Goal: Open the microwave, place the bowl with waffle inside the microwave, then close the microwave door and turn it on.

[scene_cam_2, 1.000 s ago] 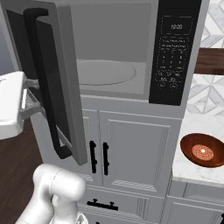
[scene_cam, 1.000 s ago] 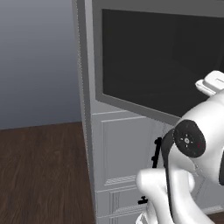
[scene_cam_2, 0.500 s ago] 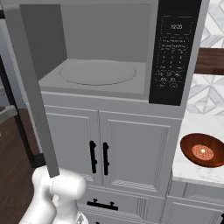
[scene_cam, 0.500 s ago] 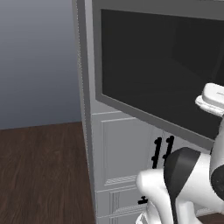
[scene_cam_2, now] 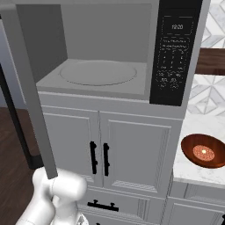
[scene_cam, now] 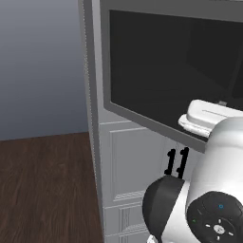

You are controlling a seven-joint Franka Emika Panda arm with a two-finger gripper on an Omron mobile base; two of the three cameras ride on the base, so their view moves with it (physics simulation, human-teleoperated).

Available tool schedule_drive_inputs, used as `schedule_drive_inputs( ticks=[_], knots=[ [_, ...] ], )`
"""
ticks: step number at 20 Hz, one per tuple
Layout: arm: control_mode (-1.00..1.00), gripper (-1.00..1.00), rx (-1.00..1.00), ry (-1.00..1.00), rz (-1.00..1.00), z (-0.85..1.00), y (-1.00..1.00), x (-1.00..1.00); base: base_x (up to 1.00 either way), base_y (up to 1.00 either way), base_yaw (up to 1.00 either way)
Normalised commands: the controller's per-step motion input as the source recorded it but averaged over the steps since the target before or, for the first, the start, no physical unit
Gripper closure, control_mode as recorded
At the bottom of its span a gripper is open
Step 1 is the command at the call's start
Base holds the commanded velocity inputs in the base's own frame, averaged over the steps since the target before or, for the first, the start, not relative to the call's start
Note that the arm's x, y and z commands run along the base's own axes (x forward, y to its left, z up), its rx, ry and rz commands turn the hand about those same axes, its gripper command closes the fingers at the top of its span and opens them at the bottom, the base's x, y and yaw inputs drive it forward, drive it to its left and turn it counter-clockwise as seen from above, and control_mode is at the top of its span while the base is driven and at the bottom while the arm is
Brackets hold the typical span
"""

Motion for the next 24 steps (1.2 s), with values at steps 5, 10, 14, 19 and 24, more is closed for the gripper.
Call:
schedule_drive_inputs(
  ticks=[5, 10, 14, 19, 24],
  knots=[
    [-1.00, -1.00, 0.05, 0.05, 0.13, -0.06, -0.19, -0.35, 0.00, 0.00, 0.00],
    [-1.00, -1.00, 0.11, -0.02, 0.33, -0.16, -0.96, -0.15, 0.00, 0.00, 0.00],
    [-1.00, -1.00, 0.08, -0.02, 0.34, -0.21, -0.82, -0.28, 0.00, 0.00, 0.00],
    [-1.00, -1.00, 0.10, 0.02, 0.65, -0.30, -0.52, -0.19, 0.00, 0.00, 0.00],
    [-1.00, -1.00, 0.17, 0.03, 0.70, -0.21, -0.44, 0.00, 0.00, 0.00, 0.00]
  ],
)
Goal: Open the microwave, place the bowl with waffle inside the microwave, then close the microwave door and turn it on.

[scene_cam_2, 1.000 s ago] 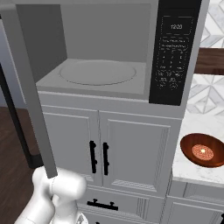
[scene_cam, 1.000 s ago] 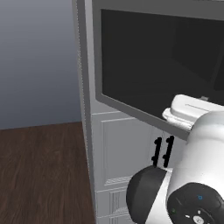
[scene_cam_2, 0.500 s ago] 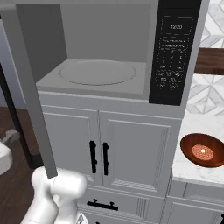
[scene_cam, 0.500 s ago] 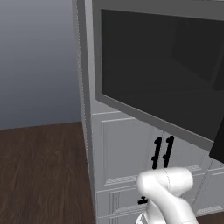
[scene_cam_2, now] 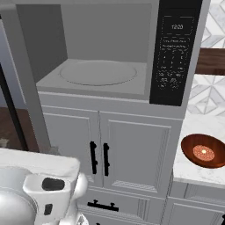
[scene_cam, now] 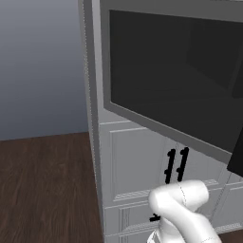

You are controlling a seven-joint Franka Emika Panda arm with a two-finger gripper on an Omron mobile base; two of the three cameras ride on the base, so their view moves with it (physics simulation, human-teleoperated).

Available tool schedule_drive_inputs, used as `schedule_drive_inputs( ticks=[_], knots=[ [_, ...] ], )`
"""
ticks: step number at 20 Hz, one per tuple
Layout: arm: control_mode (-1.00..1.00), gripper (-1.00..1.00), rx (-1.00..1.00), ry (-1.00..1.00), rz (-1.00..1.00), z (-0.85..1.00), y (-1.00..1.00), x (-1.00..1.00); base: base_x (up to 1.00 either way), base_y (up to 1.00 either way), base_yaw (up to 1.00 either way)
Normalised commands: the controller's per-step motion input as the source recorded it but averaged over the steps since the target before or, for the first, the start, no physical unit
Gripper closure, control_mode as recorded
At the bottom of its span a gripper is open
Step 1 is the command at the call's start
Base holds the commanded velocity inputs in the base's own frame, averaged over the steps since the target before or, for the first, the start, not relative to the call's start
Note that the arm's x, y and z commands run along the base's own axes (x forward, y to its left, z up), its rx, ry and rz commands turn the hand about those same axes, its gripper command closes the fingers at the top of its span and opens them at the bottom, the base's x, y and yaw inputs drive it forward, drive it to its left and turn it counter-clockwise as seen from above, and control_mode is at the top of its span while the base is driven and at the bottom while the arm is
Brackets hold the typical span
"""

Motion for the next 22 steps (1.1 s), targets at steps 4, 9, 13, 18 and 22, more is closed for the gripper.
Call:
schedule_drive_inputs(
  ticks=[4, 9, 13, 18, 22],
  knots=[
    [-1.00, -1.00, 0.19, 0.00, 0.67, -0.12, -0.46, 0.34, 0.00, 0.00, 0.00],
    [-1.00, -1.00, 0.24, 0.00, 0.47, -0.05, -0.53, 0.89, 0.00, 0.00, 0.00],
    [-1.00, -1.00, 0.11, 0.03, 0.27, -0.18, -0.09, 1.00, 0.00, 0.00, 0.00],
    [-1.00, -1.00, 0.02, 0.08, 0.11, -0.26, 0.00, 1.00, 0.00, 0.00, 0.00],
    [-1.00, -1.00, 0.06, 0.08, 0.21, -0.08, -0.05, 0.88, 0.00, 0.00, 0.00]
  ],
)
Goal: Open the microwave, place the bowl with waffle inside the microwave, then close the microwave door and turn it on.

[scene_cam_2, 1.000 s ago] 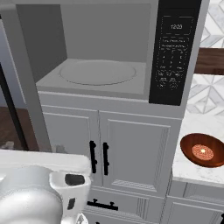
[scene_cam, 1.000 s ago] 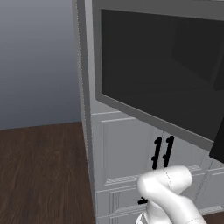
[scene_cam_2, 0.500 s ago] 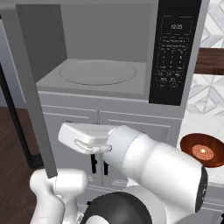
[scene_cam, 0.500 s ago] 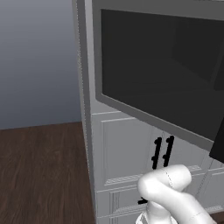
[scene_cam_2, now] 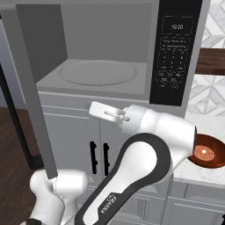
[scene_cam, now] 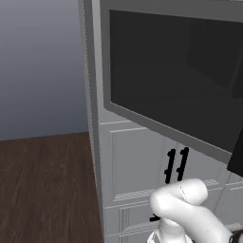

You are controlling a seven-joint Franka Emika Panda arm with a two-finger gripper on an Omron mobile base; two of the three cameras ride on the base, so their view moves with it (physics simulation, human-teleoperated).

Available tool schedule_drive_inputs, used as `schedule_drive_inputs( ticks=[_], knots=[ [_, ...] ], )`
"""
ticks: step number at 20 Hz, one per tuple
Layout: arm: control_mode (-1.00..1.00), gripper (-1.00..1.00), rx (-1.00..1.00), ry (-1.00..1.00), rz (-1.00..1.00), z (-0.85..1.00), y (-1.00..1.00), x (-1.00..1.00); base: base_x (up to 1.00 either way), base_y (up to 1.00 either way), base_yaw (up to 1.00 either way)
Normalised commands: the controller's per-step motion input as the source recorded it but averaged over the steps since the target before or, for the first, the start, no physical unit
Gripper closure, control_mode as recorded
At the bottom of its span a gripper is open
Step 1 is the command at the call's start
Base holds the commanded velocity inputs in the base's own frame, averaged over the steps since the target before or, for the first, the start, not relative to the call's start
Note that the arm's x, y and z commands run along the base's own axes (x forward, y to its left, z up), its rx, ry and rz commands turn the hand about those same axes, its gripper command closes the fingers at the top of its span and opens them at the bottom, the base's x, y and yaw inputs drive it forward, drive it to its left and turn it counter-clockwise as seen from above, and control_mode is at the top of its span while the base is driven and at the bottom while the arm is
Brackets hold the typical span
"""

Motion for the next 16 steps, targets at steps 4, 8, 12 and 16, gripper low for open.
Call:
schedule_drive_inputs(
  ticks=[4, 8, 12, 16],
  knots=[
    [-1.00, -1.00, 0.09, 0.10, 0.27, 0.00, -0.03, 0.76, 0.00, 0.00, 0.00],
    [-1.00, -1.00, 0.01, 0.00, 0.29, 0.00, 0.43, 0.02, 0.00, 0.00, 0.00],
    [-1.00, -1.00, -0.04, -0.10, 0.29, 0.01, 0.97, -0.77, 0.00, 0.00, 0.00],
    [-1.00, -1.00, -0.04, -0.11, 0.23, 0.20, 1.00, -0.81, 0.00, 0.00, 0.00]
  ],
)
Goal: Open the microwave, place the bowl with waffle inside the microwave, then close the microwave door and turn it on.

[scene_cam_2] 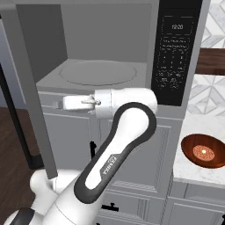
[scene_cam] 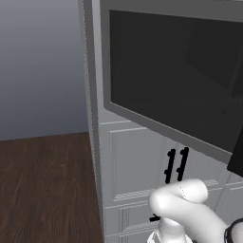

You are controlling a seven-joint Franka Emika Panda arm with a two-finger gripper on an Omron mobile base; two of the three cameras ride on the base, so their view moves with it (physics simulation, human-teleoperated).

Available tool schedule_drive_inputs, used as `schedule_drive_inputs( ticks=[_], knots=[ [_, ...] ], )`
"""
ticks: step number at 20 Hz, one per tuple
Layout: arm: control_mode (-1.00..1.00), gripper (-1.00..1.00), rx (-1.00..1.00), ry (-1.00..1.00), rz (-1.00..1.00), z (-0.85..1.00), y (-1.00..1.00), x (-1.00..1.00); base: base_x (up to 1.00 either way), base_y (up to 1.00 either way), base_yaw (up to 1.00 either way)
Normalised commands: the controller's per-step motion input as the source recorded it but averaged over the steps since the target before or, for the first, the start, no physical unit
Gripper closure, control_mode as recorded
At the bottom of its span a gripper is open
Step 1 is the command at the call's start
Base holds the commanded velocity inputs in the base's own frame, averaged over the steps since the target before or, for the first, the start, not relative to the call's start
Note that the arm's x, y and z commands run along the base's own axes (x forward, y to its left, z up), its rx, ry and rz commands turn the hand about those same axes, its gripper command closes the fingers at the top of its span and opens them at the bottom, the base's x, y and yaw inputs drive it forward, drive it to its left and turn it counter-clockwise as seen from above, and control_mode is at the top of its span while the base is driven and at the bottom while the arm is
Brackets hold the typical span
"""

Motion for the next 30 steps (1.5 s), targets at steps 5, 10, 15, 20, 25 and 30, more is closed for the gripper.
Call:
schedule_drive_inputs(
  ticks=[5, 10, 15, 20, 25, 30],
  knots=[
    [-1.00, -1.00, -0.03, -0.17, 0.15, 0.34, 1.00, -0.85, 0.00, 0.00, 0.00],
    [-1.00, -1.00, 0.00, -0.18, 0.14, 0.33, 1.00, -0.80, 0.00, 0.00, 0.00],
    [-1.00, -1.00, 0.00, -0.18, 0.08, 0.17, 0.76, -0.60, 0.00, 0.00, 0.00],
    [-1.00, -1.00, 0.02, -0.09, 0.00, 0.00, 0.41, -0.04, 0.00, 0.00, 0.00],
    [-1.00, -1.00, 0.00, -0.05, -0.02, -0.06, 0.28, 0.01, 0.00, 0.00, 0.00],
    [-1.00, -1.00, 0.00, -0.01, -0.15, -0.07, 0.22, 0.02, 0.00, 0.00, 0.00]
  ],
)
